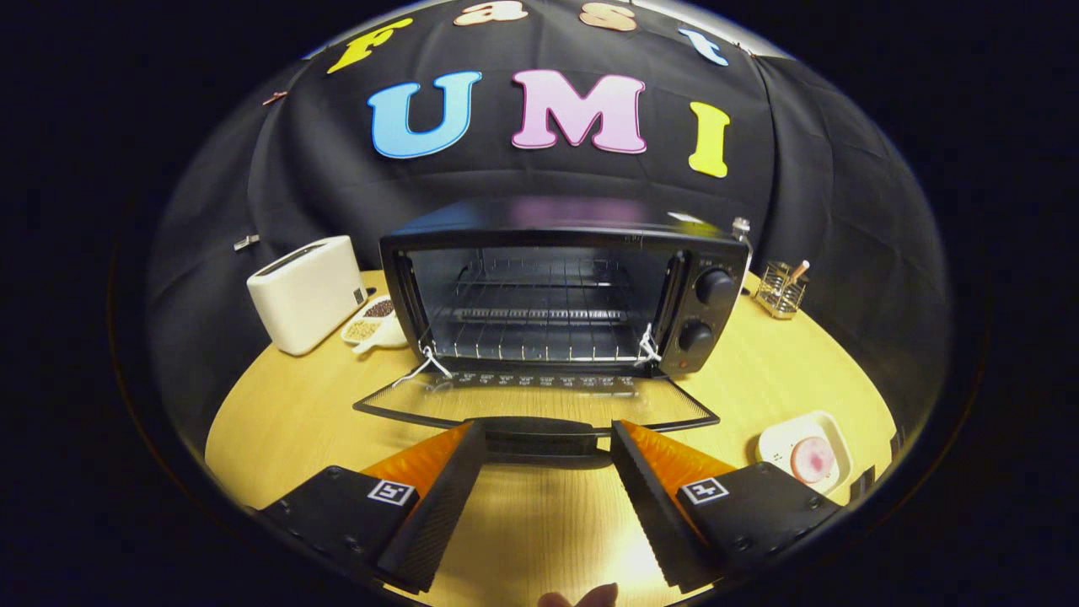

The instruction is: Open the toaster oven, put the food inside, and close the toaster oven door.

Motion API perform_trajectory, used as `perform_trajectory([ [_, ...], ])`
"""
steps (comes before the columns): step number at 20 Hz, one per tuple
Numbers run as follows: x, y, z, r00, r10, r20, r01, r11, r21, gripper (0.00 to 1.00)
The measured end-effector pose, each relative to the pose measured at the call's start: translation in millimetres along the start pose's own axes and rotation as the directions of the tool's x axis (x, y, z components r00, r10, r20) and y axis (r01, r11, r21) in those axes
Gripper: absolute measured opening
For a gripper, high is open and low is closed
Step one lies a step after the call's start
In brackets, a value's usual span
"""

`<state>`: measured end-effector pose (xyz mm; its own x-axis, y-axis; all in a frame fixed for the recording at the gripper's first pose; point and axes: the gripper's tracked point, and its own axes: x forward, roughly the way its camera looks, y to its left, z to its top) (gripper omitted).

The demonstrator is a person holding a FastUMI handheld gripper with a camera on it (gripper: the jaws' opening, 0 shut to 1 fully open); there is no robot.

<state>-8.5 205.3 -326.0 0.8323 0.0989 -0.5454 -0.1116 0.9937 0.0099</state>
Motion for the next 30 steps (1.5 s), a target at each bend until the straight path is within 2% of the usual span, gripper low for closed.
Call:
perform_trajectory([
  [4,-7.3,-9.4,-22.7,0.998,0.002,-0.058,-0.002,1.000,0.000,0.99],
  [10,-14.5,-22.5,-26.5,0.996,0.022,-0.085,-0.022,1.000,-0.007,0.98],
  [15,-40.8,-43.2,-0.2,0.992,0.115,-0.060,-0.114,0.993,0.018,0.98],
  [18,-57.2,-75.2,9.9,0.982,0.163,-0.095,-0.157,0.985,0.073,0.98],
  [23,-69.9,-157.0,8.2,0.967,0.171,-0.191,-0.160,0.985,0.069,1.00],
  [30,-76.9,-261.8,-19.3,0.911,0.192,-0.365,-0.143,0.977,0.157,0.99],
])
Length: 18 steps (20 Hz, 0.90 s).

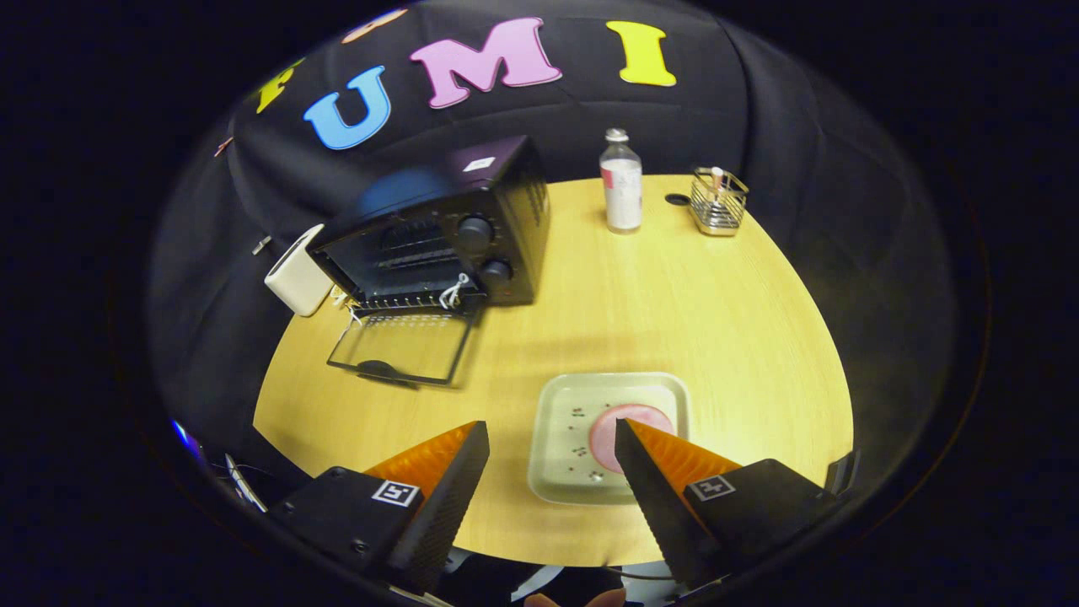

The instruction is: Open the toaster oven, put the food inside, and close the toaster oven door.

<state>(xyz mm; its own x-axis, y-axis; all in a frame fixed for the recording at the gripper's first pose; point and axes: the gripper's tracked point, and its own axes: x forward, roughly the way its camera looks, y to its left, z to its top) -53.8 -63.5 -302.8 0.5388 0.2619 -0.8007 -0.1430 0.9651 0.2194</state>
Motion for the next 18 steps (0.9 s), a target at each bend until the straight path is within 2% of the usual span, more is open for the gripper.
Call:
perform_trajectory([
  [4,11.8,-59.6,-12.2,0.993,-0.017,-0.119,0.026,0.997,0.075,0.98],
  [6,20.9,-75.9,-18.4,0.984,0.003,-0.180,0.018,0.994,0.112,0.97],
  [8,36.2,-89.6,-21.6,0.972,0.024,-0.235,0.013,0.988,0.155,0.87],
  [10,52.3,-96.2,-22.4,0.958,0.046,-0.283,0.007,0.983,0.183,0.83],
  [11,58.6,-99.5,-26.3,0.946,0.054,-0.321,0.007,0.983,0.186,0.74],
  [12,63.1,-103.7,-33.6,0.933,0.057,-0.356,0.009,0.983,0.182,0.74],
  [14,70.7,-108.2,-46.3,0.901,0.052,-0.430,0.023,0.985,0.169,0.64],
  [15,71.3,-106.4,-45.2,0.895,0.062,-0.442,0.014,0.986,0.166,0.63],
  [16,73.1,-108.8,-45.8,0.891,0.054,-0.452,0.017,0.988,0.152,0.63],
  [17,75.3,-115.3,-46.9,0.885,0.019,-0.465,0.039,0.993,0.115,0.53],
  [18,82.7,-118.0,-50.7,0.883,-0.004,-0.469,0.050,0.995,0.086,0.49],
])
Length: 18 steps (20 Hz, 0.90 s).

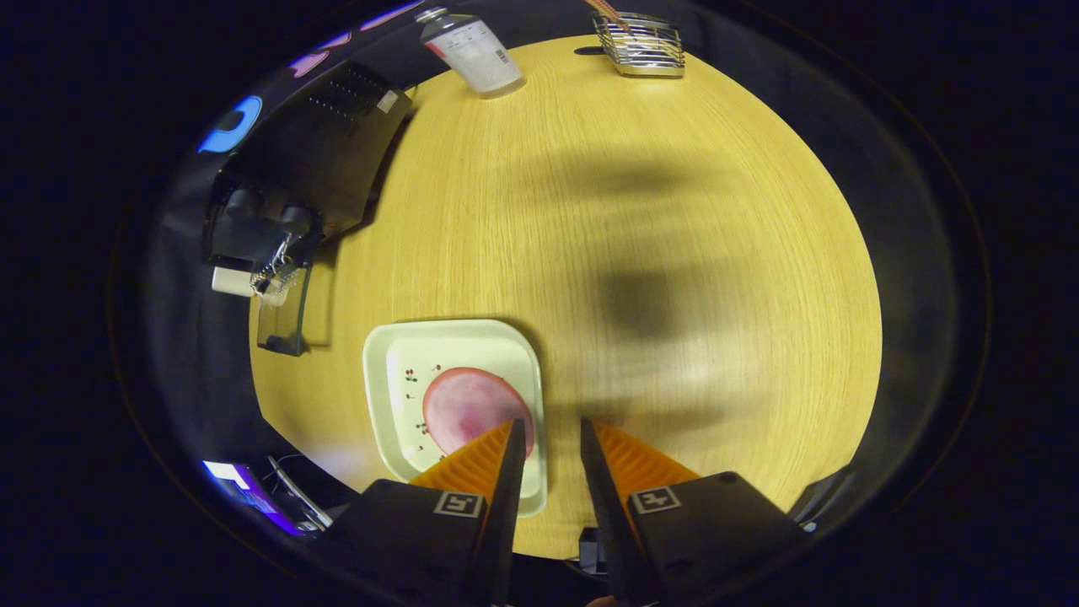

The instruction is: Open the toaster oven, put the food inside, and close the toaster oven door.

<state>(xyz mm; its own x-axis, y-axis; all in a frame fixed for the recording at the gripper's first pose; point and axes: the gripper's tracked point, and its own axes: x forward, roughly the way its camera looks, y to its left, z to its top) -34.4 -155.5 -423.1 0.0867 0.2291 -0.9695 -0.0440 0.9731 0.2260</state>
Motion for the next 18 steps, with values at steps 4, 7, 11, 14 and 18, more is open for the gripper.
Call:
perform_trajectory([
  [4,-7.7,5.7,3.4,1.000,-0.007,0.020,0.009,0.997,-0.080,0.13],
  [7,-7.3,3.0,6.9,0.999,0.034,0.022,-0.032,0.998,-0.054,0.11],
  [11,-11.4,-2.9,2.1,0.972,0.234,0.021,-0.235,0.965,0.116,0.06],
  [14,-29.6,-10.9,-5.7,0.935,0.342,0.096,-0.355,0.912,0.206,0.06],
  [18,-46.9,-5.0,9.4,0.878,0.433,0.203,-0.472,0.853,0.223,0.06],
])
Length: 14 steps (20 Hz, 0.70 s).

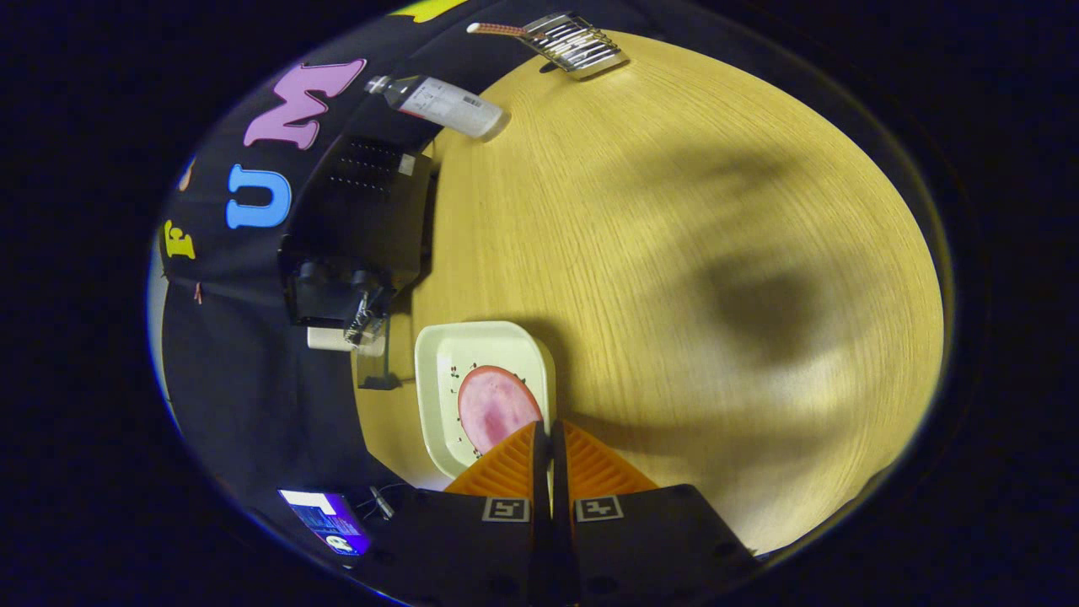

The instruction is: Open the toaster oven, put the food inside, and close the toaster oven door.

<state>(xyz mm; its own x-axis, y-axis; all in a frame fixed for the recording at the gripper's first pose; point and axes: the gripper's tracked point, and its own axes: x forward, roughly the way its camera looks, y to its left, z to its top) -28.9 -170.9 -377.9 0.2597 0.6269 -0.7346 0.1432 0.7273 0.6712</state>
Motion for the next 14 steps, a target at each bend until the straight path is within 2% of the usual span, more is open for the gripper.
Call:
perform_trajectory([
  [3,-15.4,18.0,1.3,0.998,0.014,0.055,-0.018,0.998,0.062,0.05],
  [6,-17.6,21.1,-10.9,0.995,-0.031,0.096,0.021,0.994,0.104,0.05],
  [14,30.7,82.6,-47.1,0.979,-0.065,0.195,0.019,0.973,0.228,0.05],
])
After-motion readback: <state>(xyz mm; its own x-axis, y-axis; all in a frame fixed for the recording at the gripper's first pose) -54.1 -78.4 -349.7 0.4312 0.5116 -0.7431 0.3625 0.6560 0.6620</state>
